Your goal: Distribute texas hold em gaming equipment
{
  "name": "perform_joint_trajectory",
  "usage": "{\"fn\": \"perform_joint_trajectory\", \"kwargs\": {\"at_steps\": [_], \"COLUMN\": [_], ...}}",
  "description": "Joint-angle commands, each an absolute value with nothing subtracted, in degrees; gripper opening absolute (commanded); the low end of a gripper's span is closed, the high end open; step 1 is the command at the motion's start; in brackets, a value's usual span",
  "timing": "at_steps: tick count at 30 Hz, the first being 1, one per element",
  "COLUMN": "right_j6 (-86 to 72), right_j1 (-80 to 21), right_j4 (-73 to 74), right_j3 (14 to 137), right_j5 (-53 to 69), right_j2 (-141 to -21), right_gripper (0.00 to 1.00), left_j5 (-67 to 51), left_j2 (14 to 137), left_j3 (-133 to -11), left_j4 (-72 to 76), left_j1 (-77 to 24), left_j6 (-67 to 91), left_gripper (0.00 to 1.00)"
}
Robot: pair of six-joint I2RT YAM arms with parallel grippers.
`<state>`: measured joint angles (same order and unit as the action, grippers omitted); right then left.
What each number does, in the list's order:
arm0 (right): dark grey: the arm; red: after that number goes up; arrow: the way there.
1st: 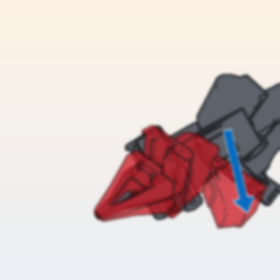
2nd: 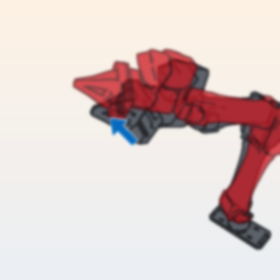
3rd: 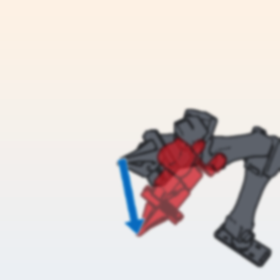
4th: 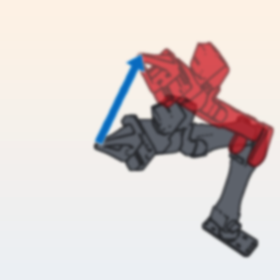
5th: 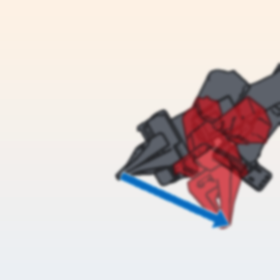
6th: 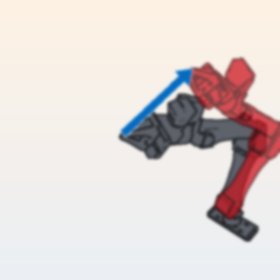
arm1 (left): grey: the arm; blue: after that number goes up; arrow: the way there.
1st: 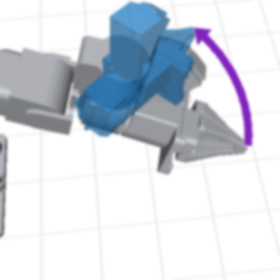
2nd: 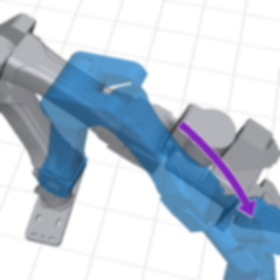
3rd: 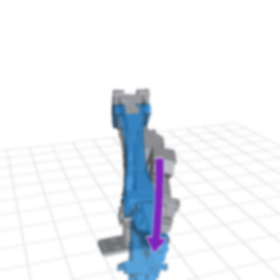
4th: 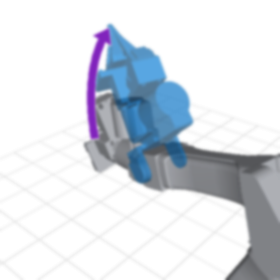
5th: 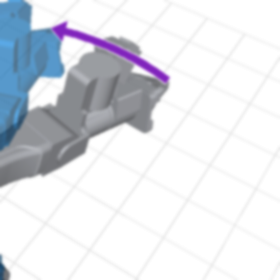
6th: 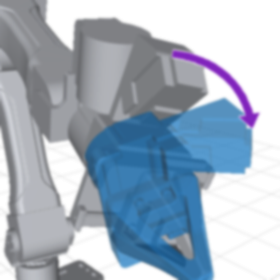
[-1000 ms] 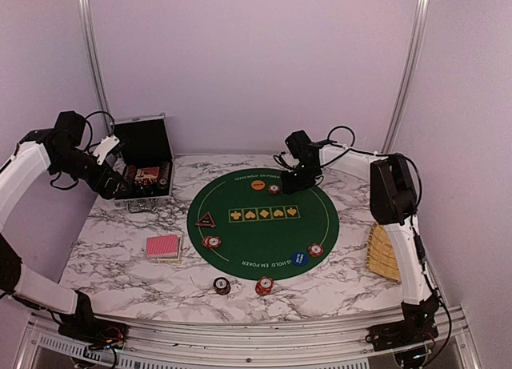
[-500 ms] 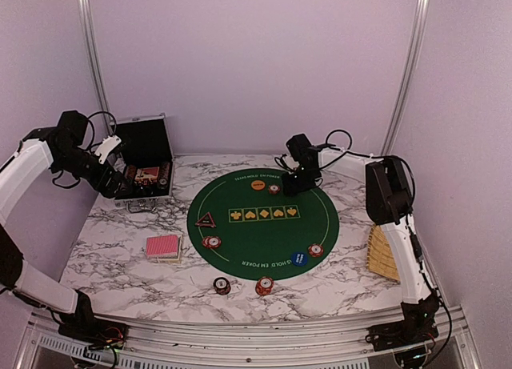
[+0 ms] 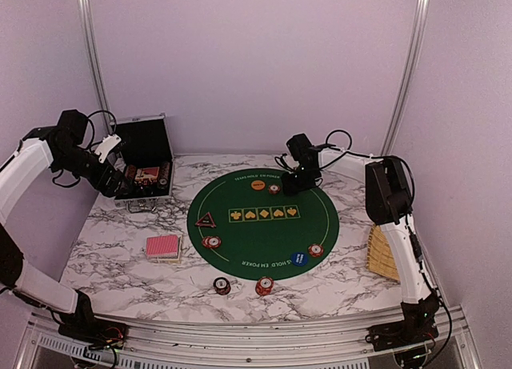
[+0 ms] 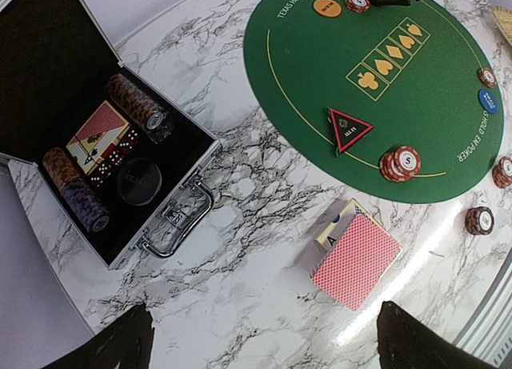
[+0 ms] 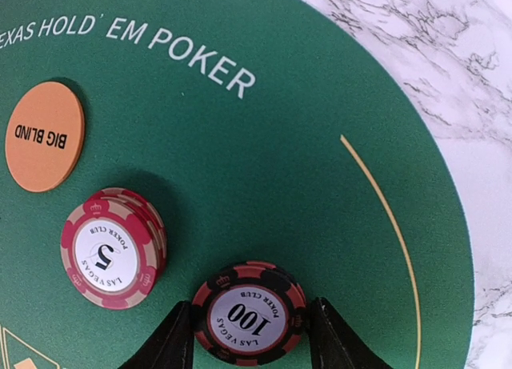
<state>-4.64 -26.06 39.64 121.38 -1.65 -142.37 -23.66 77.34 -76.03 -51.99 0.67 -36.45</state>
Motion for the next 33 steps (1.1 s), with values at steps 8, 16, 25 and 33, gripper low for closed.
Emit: {"fn": "perform_joint_trajectory", "kwargs": {"at_steps": [8,16,25,33], "right_j6": [-3.5,-1.2,5.3,8.2], "right_j1": [-28.2,-39.6,-56.7,-63.1], "right_j4": [40.4,38.6,37.7,38.6], "right_j3": [121.6,106.7,93.1,92.7], "right_j5": [-3.8,-5.2,5.3,11.4], "right_j2": [-132.7,-117.0,-110.5,-113.8], "right_gripper": [0.50,0.63,0.85,0.88], "left_j5": [-24.7,-24.8,-25.4,-24.9], "left_j2": [77.0,76.1,75.9,75.0], "left_j3": [-76.9,-76.7,-76.2,-75.7], "left_j4": [-53.3,-53.4,-53.5,-53.6], "left_j1": [0.4,0.4,0.4,0.4], "left_j6": [-36.4,-36.3,-36.0,-35.9], "left_gripper": [0.99,0.99,0.99,0.99]}}
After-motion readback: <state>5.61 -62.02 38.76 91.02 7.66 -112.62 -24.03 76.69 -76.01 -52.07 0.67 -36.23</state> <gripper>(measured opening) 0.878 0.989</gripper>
